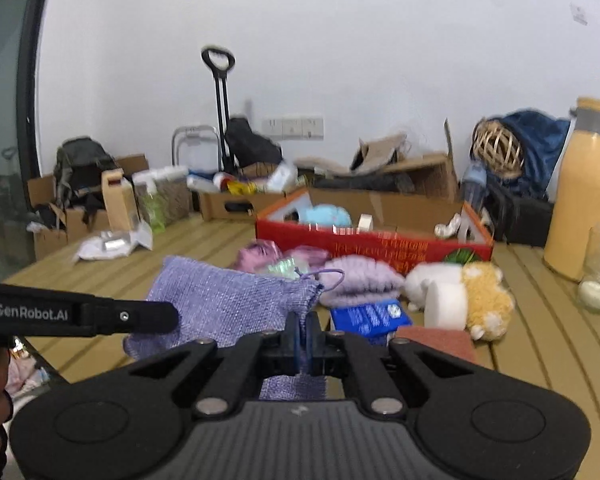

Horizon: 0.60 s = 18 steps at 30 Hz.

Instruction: Organize soft objects

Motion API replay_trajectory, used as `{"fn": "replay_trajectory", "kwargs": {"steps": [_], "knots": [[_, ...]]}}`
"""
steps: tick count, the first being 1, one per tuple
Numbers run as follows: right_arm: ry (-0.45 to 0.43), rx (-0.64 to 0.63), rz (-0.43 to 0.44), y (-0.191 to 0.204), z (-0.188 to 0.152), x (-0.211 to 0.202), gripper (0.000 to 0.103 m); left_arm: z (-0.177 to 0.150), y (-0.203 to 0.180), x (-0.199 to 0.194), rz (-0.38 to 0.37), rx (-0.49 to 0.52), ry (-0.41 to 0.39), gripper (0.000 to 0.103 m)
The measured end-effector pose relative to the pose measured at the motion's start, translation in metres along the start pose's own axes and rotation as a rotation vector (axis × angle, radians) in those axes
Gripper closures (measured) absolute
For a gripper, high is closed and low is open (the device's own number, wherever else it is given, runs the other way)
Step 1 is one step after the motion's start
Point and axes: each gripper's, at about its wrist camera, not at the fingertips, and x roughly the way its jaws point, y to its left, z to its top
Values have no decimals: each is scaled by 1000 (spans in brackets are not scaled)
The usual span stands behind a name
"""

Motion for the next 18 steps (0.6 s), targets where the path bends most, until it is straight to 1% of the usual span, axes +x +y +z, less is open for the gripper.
{"fn": "replay_trajectory", "kwargs": {"steps": [3, 6, 9, 12, 14, 16, 18], "knots": [[-37, -10, -5, 2, 6, -22, 101, 2, -13, -13, -12, 18, -28, 92], [-61, -13, -4, 0, 12, -38, 101, 6, -23, -19, -19, 27, -39, 92], [-82, -19, 5, -3, 21, -45, 101, 23, -30, -19, -55, 42, -57, 93], [-118, -20, 32, -12, 46, -40, 101, 58, -31, -3, -69, 69, -85, 92], [-146, -39, 31, -20, 73, -26, 101, 89, -27, 16, -62, 56, -104, 93], [-156, -49, 35, -30, 105, -1, 101, 122, -20, 43, -72, 41, -98, 93], [-130, -15, 62, -43, 135, 32, 101, 151, -12, 73, -78, 33, -76, 93]]}}
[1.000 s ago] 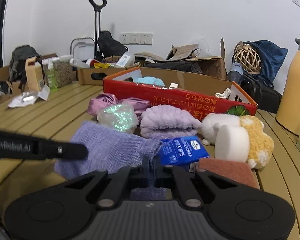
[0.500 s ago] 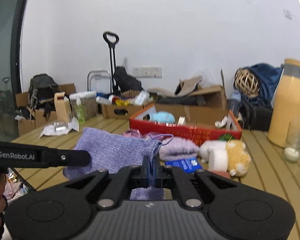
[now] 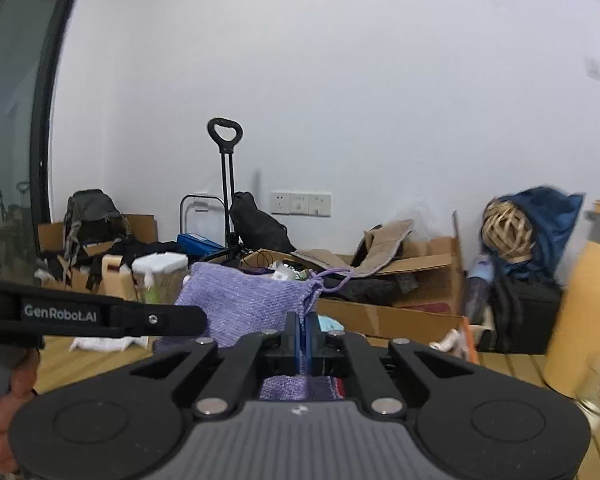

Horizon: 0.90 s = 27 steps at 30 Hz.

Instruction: Organize soft objects

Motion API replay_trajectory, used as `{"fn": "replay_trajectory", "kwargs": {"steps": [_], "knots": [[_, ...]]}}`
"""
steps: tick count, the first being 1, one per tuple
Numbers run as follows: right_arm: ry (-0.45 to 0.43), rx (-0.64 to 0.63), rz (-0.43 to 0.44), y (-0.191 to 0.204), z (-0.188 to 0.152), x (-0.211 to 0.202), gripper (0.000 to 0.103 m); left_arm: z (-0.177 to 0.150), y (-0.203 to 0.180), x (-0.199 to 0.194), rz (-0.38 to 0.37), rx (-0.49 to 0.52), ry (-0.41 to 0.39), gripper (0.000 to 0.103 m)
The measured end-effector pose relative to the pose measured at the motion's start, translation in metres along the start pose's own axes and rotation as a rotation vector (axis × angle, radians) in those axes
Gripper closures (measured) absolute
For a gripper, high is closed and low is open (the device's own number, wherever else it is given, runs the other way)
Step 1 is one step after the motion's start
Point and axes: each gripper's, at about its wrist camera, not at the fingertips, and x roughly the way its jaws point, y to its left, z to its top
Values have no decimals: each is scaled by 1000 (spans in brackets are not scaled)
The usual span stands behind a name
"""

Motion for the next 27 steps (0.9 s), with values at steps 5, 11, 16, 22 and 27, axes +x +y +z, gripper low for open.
{"fn": "replay_trajectory", "kwargs": {"steps": [5, 11, 16, 22, 27], "knots": [[135, 75, 51, -35, 40, 100, 101, 38, 29, 85, 86, -28, 81, 93], [388, 193, 80, -77, 28, 232, 101, 24, 70, 183, 212, -33, 279, 92], [563, 272, 65, -89, -23, 293, 101, -4, 91, 206, 254, 36, 367, 77], [617, 283, 80, -90, -51, 304, 90, 5, 93, 186, 251, 70, 315, 59], [547, 253, 39, -91, -30, 274, 80, 32, 64, 150, 261, 117, 260, 56]]}}
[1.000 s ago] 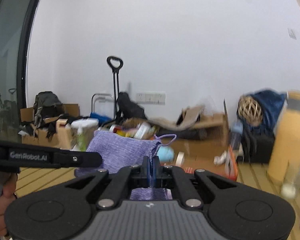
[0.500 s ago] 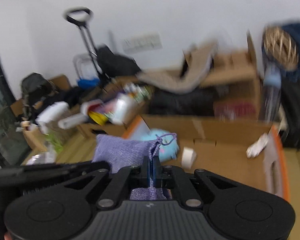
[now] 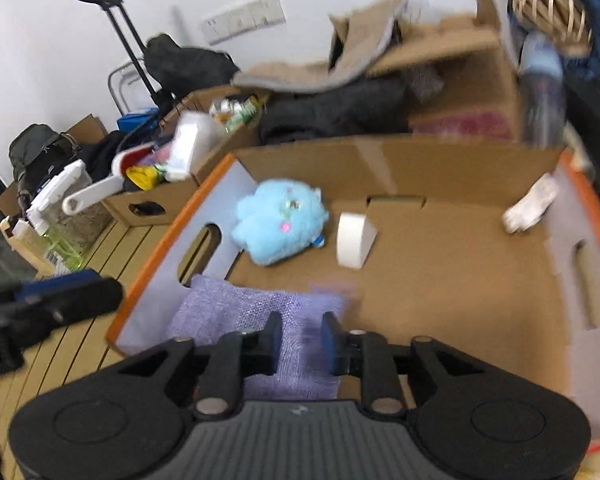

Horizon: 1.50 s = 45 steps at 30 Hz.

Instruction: Organize soft objects

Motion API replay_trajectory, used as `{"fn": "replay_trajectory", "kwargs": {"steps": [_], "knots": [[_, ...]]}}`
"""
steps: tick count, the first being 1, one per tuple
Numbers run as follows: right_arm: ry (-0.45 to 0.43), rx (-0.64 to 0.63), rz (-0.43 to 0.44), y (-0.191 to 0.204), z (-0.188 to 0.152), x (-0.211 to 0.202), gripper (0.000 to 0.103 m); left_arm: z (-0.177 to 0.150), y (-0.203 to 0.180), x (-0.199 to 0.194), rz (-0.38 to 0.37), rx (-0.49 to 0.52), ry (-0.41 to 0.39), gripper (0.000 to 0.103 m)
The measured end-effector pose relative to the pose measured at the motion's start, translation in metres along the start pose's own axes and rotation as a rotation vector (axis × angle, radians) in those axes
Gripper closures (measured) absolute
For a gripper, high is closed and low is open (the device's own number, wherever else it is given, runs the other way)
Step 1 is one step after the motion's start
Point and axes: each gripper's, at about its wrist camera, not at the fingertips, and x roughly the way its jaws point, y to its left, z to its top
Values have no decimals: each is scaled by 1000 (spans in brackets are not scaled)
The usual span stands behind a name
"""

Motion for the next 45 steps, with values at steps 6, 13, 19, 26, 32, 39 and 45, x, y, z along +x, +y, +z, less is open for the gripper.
{"fn": "replay_trajectory", "kwargs": {"steps": [6, 13, 19, 26, 32, 39, 45], "knots": [[-132, -51, -68, 1, -4, -112, 73, 1, -14, -91, -30, 72, -99, 54], [-274, -66, -159, -3, -38, -241, 61, -7, -35, -191, 1, 101, -193, 43], [-368, -88, -142, 12, -90, -315, 56, -40, -55, -252, -16, 119, -240, 37], [-464, -192, -128, 44, -186, -370, 48, -131, -66, -302, 11, 171, -339, 23], [-555, -246, -85, 68, -278, -395, 36, -226, -74, -348, 19, 177, -449, 13], [-549, -259, -115, 87, -373, -396, 33, -281, -70, -384, 15, 139, -469, 9], [-506, -247, -151, 87, -410, -387, 27, -300, -62, -370, 3, 127, -396, 7]]}}
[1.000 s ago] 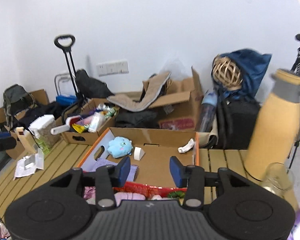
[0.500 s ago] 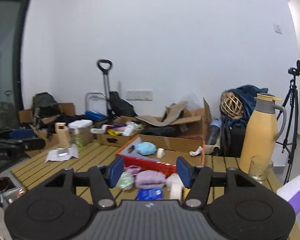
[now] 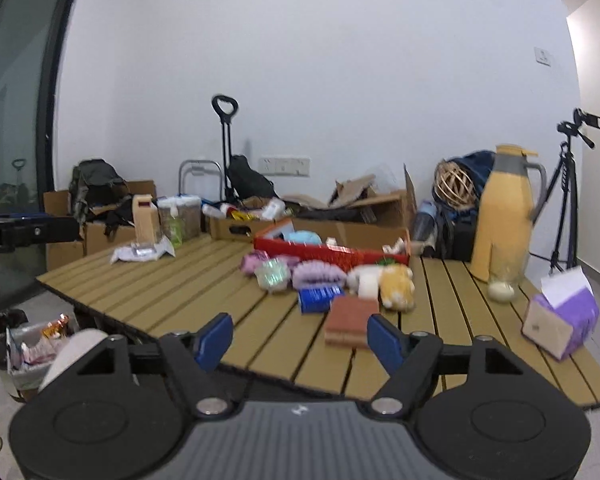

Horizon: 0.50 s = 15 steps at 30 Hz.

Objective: Organize soft objects
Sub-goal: 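Move the right gripper back over the table toward the red-and-white sponge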

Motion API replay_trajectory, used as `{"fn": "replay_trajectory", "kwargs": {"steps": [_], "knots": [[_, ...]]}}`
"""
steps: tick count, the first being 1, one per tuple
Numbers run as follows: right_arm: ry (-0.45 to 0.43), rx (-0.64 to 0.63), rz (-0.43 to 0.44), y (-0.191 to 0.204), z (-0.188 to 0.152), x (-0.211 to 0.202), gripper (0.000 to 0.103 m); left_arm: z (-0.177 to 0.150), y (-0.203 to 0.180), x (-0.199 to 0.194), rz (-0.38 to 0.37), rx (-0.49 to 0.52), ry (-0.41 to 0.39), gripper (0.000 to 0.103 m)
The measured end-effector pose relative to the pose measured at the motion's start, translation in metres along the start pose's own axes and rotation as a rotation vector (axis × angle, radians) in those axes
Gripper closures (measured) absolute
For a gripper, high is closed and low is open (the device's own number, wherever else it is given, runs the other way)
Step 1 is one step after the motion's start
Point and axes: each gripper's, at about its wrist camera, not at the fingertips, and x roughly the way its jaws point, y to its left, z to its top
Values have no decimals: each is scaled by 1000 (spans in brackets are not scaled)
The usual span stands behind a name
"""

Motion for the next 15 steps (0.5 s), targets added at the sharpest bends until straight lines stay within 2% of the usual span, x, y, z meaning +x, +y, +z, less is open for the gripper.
{"fn": "replay_trajectory", "kwargs": {"steps": [5, 9, 15], "knots": [[52, -13, -24, -3, -20, 23, 27, -17, 7, 36, -14, -21, 69, 7], [118, 53, -50, -18, -27, 69, 27, -26, 7, 89, -30, -55, 150, 7], [164, 132, -55, -51, -23, 139, 29, -31, -7, 167, -99, -73, 229, 7]]}}
